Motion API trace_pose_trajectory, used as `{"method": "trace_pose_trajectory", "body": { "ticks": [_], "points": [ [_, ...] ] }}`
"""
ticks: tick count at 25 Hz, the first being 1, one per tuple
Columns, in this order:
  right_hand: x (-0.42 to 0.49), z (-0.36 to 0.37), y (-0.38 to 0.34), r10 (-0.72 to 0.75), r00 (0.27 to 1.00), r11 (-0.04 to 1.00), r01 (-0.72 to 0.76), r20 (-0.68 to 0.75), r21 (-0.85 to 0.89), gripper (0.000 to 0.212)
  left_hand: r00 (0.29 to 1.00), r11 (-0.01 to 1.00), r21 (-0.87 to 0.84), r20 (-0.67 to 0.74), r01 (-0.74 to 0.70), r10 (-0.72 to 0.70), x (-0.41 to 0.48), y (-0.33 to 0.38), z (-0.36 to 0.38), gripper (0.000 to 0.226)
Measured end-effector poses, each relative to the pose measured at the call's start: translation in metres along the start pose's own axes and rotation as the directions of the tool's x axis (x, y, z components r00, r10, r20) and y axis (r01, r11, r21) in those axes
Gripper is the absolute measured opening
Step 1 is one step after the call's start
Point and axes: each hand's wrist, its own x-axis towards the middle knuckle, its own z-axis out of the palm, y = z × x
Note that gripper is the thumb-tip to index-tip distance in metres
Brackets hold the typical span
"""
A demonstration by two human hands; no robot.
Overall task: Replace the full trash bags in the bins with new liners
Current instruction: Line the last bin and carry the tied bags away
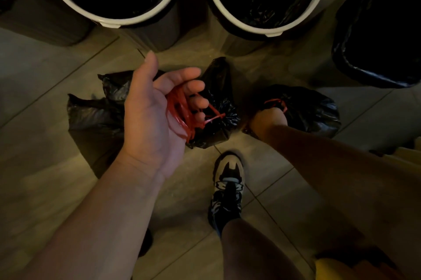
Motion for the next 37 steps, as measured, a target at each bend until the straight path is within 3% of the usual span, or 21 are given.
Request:
{"method": "trace_pose_trajectory", "body": {
  "ticks": [3, 5, 7, 9, 12, 16, 18, 20, 21, 30, 34, 37],
  "points": [
    [-0.01, -0.003, -0.003, 0.019, 0.997, 0.987, -0.007, -0.073, 0.16, 0.011, 1.0, 1.0, 0.008, -0.011, 0.001, -0.001, 0.0, -0.004, 0.0, 0.063],
    [-0.026, -0.003, -0.001, 0.087, 0.977, 0.936, -0.013, -0.196, 0.353, 0.015, 1.0, 1.0, -0.001, -0.013, 0.007, -0.007, -0.003, -0.002, 0.002, 0.063],
    [-0.052, -0.009, 0.007, 0.205, 0.929, 0.789, 0.03, -0.308, 0.614, 0.021, 1.0, 1.0, 0.002, -0.028, 0.007, -0.007, -0.01, -0.001, 0.008, 0.062],
    [-0.089, -0.019, 0.013, 0.345, 0.876, 0.572, 0.089, -0.337, 0.816, 0.022, 0.998, 1.0, 0.018, -0.065, -0.007, 0.009, -0.019, 0.003, 0.011, 0.06],
    [-0.144, -0.037, 0.027, 0.534, 0.822, 0.302, 0.034, -0.198, 0.953, 0.022, 0.993, 0.997, 0.076, -0.115, -0.028, 0.037, -0.034, 0.007, 0.014, 0.059],
    [-0.214, -0.063, 0.065, 0.649, 0.761, 0.115, -0.097, -0.001, 0.989, 0.022, 0.982, 0.984, 0.174, -0.183, -0.021, 0.053, -0.066, 0.018, 0.015, 0.05],
    [-0.242, -0.068, 0.086, 0.646, 0.762, -0.037, -0.033, 0.048, 0.999, 0.027, 0.975, 0.979, 0.202, -0.219, 0.008, 0.037, -0.081, 0.027, 0.02, 0.046],
    [-0.268, -0.072, 0.104, 0.567, 0.813, -0.306, 0.057, 0.134, 0.95, 0.028, 0.972, 0.97, 0.241, -0.234, 0.042, 0.016, -0.098, 0.038, 0.027, 0.047],
    [-0.281, -0.075, 0.11, 0.528, 0.832, -0.388, 0.06, 0.168, 0.92, 0.027, 0.972, 0.964, 0.261, -0.236, 0.057, 0.007, -0.106, 0.044, 0.031, 0.048],
    [-0.415, -0.115, 0.141, 0.536, 0.818, -0.367, 0.003, 0.209, 0.93, 0.036, 0.949, 0.93, 0.32, -0.306, 0.18, -0.078, -0.223, 0.113, 0.082, 0.055],
    [-0.482, -0.146, 0.152, 0.524, 0.836, -0.342, 0.027, 0.166, 0.939, 0.035, 0.971, 0.919, 0.365, -0.229, 0.152, -0.07, -0.271, 0.142, 0.097, 0.061],
    [-0.535, -0.159, 0.154, 0.483, 0.864, -0.402, 0.078, 0.139, 0.912, 0.026, 0.983, 0.91, 0.385, -0.153, 0.15, -0.098, -0.302, 0.161, 0.103, 0.066]
  ]
}}
